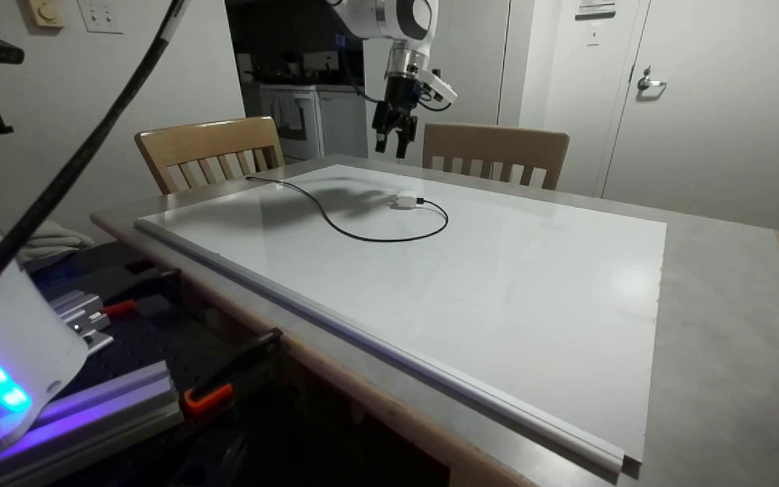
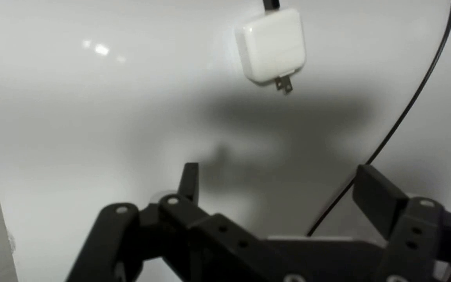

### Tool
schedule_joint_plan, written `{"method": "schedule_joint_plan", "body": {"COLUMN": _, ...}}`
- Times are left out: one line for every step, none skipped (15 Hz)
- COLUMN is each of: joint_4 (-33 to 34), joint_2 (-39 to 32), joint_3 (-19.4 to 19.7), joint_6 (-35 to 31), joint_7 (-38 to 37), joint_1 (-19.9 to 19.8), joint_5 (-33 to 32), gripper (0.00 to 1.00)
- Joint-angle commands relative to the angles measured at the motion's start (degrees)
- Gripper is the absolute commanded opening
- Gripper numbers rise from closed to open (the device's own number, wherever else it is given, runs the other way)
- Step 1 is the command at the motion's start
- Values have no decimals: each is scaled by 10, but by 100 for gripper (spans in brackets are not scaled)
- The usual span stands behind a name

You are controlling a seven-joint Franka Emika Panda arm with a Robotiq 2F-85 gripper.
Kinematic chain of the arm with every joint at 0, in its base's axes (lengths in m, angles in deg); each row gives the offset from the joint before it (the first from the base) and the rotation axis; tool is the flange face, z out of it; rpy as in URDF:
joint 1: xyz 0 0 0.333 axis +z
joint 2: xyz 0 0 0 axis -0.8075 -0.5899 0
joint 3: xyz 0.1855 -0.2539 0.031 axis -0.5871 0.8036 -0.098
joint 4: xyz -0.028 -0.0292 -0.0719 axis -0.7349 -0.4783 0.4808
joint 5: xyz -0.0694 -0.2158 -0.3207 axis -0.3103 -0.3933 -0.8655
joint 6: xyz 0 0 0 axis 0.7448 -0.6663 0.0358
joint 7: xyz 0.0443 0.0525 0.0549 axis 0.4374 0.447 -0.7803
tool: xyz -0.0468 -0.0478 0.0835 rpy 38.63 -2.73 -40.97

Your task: Coil the phone charger

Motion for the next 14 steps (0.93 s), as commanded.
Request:
{"method": "schedule_joint_plan", "body": {"joint_4": 54, "joint_2": -25, "joint_3": -1, "joint_6": 30, "joint_7": -78, "joint_1": 26, "joint_5": 0, "gripper": 100}}
{"method": "schedule_joint_plan", "body": {"joint_4": 66, "joint_2": -31, "joint_3": -2, "joint_6": 31, "joint_7": -92, "joint_1": 34, "joint_5": -4, "gripper": 100}}
{"method": "schedule_joint_plan", "body": {"joint_4": 77, "joint_2": -38, "joint_3": -3, "joint_6": 32, "joint_7": -103, "joint_1": 43, "joint_5": -7, "gripper": 100}}
{"method": "schedule_joint_plan", "body": {"joint_4": 91, "joint_2": -46, "joint_3": -4, "joint_6": 35, "joint_7": -111, "joint_1": 50, "joint_5": -10, "gripper": 100}}
{"method": "schedule_joint_plan", "body": {"joint_4": 104, "joint_2": -55, "joint_3": -4, "joint_6": 36, "joint_7": -117, "joint_1": 57, "joint_5": -12, "gripper": 100}}
{"method": "schedule_joint_plan", "body": {"joint_4": 117, "joint_2": -63, "joint_3": -5, "joint_6": 35, "joint_7": -119, "joint_1": 64, "joint_5": -14, "gripper": 100}}
{"method": "schedule_joint_plan", "body": {"joint_4": 129, "joint_2": -71, "joint_3": -5, "joint_6": 34, "joint_7": -119, "joint_1": 71, "joint_5": -17, "gripper": 100}}
{"method": "schedule_joint_plan", "body": {"joint_4": 136, "joint_2": -76, "joint_3": 1, "joint_6": 27, "joint_7": -117, "joint_1": 80, "joint_5": -16, "gripper": 100}}
{"method": "schedule_joint_plan", "body": {"joint_4": 147, "joint_2": -82, "joint_3": 0, "joint_6": 24, "joint_7": -113, "joint_1": 86, "joint_5": -18, "gripper": 100}}
{"method": "schedule_joint_plan", "body": {"joint_4": 156, "joint_2": -88, "joint_3": 0, "joint_6": 24, "joint_7": -107, "joint_1": 92, "joint_5": -21, "gripper": 100}}
{"method": "schedule_joint_plan", "body": {"joint_4": 160, "joint_2": -90, "joint_3": -4, "joint_6": 29, "joint_7": -85, "joint_1": 94, "joint_5": -23, "gripper": 100}}
{"method": "schedule_joint_plan", "body": {"joint_4": 162, "joint_2": -89, "joint_3": -6, "joint_6": 25, "joint_7": -71, "joint_1": 93, "joint_5": -20, "gripper": 100}}
{"method": "schedule_joint_plan", "body": {"joint_4": 129, "joint_2": -73, "joint_3": -2, "joint_6": 17, "joint_7": -98, "joint_1": 93, "joint_5": -14, "gripper": 100}}
{"method": "schedule_joint_plan", "body": {"joint_4": 134, "joint_2": -75, "joint_3": -2, "joint_6": 17, "joint_7": -91, "joint_1": 96, "joint_5": -14, "gripper": 100}}
